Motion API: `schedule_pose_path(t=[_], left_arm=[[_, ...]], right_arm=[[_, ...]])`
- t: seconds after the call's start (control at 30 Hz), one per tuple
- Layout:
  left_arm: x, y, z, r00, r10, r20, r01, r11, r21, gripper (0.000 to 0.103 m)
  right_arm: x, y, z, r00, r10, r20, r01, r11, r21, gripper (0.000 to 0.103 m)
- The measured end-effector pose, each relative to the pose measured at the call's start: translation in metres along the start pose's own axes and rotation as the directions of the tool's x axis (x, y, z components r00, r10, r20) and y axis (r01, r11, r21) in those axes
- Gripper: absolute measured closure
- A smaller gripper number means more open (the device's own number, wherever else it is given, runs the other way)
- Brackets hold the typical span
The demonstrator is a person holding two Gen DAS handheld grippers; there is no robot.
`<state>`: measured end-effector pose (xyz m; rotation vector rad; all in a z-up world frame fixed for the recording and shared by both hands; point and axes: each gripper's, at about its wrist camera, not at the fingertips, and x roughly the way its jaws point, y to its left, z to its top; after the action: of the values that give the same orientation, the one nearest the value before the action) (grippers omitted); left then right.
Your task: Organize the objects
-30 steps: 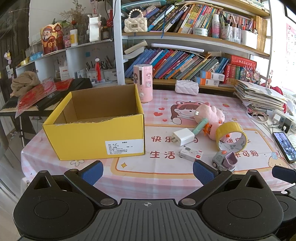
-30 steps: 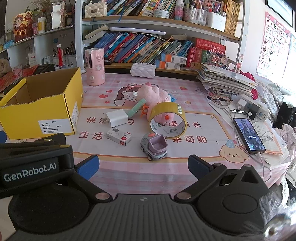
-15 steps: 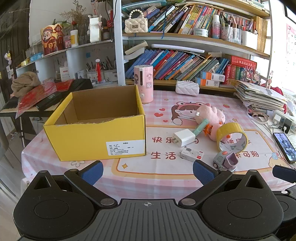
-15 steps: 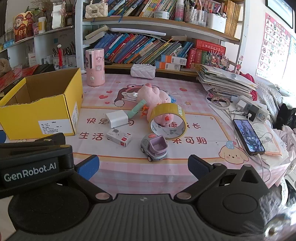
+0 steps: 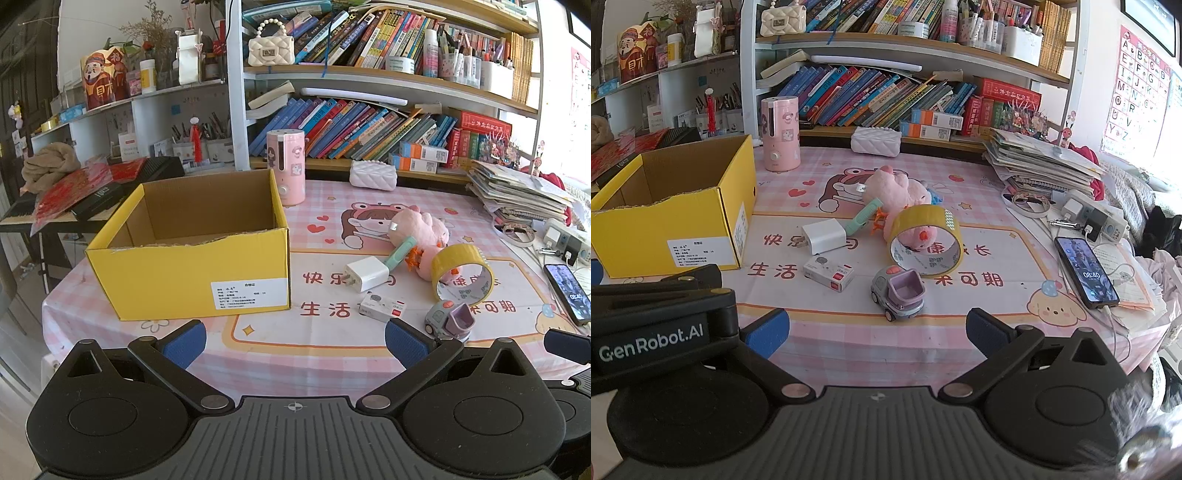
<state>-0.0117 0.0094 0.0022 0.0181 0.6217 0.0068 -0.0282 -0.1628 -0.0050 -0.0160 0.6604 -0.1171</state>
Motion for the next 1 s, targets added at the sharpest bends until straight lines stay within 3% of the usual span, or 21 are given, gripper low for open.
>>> schedule_pose_path(t=[1.0], left_arm=[[-0.0014, -0.0018, 0.0011, 1.0, -0.004, 0.008, 0.004, 1.0, 0.009, 0.0]], right_arm=[[-0.0003, -0.0014, 0.0005, 1.0, 0.0, 0.0, 0.0, 1.0, -0.002, 0.0]])
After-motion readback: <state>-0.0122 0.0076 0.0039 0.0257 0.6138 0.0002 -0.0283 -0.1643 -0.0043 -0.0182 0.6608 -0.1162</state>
